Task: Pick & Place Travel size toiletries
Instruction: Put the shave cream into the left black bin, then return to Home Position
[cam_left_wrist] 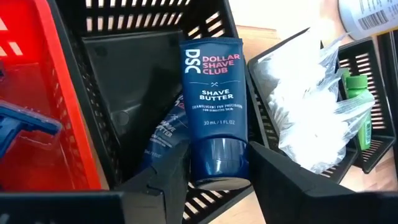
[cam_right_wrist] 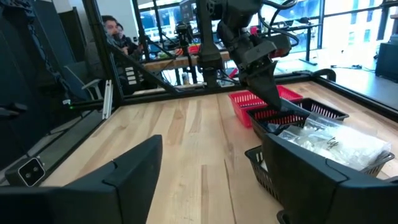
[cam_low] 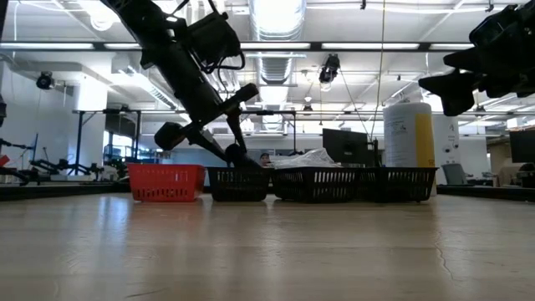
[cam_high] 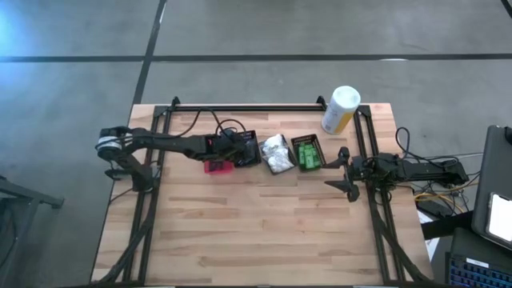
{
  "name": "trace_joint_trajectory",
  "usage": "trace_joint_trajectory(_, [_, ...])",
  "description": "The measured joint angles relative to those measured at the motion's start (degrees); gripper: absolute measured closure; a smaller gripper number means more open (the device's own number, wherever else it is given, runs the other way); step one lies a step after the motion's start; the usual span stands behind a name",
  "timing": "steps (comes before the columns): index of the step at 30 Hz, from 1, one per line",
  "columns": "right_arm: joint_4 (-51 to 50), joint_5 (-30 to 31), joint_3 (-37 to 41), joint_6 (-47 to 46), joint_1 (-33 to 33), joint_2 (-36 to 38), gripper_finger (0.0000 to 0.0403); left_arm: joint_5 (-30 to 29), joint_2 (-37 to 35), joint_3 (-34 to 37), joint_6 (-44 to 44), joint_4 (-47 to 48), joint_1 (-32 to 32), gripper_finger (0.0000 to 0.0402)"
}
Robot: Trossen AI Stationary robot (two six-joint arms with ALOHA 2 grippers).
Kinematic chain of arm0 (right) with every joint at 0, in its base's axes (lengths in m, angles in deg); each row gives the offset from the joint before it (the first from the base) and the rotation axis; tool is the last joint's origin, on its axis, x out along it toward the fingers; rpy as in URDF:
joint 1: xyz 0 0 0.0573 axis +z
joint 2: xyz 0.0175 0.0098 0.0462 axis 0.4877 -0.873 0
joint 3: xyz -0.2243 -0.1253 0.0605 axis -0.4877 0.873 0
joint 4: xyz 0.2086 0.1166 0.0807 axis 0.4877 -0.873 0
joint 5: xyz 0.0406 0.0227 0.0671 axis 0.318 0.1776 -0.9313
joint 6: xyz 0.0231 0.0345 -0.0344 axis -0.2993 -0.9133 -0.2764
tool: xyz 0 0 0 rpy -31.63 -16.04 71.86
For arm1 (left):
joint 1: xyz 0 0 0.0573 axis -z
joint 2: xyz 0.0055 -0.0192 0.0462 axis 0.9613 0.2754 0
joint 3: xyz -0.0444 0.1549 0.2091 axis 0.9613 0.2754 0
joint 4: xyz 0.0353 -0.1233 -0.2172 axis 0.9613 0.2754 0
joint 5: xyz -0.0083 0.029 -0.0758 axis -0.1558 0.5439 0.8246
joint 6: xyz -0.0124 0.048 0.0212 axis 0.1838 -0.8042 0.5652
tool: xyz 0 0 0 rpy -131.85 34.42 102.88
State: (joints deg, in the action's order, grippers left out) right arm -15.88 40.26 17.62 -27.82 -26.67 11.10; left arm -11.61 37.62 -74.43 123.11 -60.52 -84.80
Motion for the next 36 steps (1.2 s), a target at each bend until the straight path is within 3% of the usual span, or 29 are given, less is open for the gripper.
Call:
trace_joint_trajectory(8, [0.00, 0.00, 0.00, 0.00, 0.00, 0.00, 0.0103, 2.52, -0.15, -1.96, -0.13, -0.25, 0.53, 0.0237])
trace_joint_trajectory(17, [0.00, 0.00, 0.00, 0.00, 0.00, -0.02, 0.0075, 5.06, -1.47, -5.33, -7.07, -0.17, 4.19, 0.0236])
trace_joint_trajectory(22, [-0.02, 0.00, 0.00, 0.00, 0.02, -0.07, 0.0059, -4.66, -3.28, -7.24, -15.59, -0.40, 7.18, 0.0236])
trace_joint_trajectory(30, [0.00, 0.15, 0.00, 0.00, 0.02, -0.22, 0.0042, -35.42, -3.58, -12.24, -26.77, -2.65, 7.00, 0.0236])
trace_joint_trajectory(36, [0.00, 0.17, 0.00, 0.00, 0.01, -0.22, 0.0048, -37.22, -3.58, -17.84, -39.53, -3.89, 3.12, 0.0236])
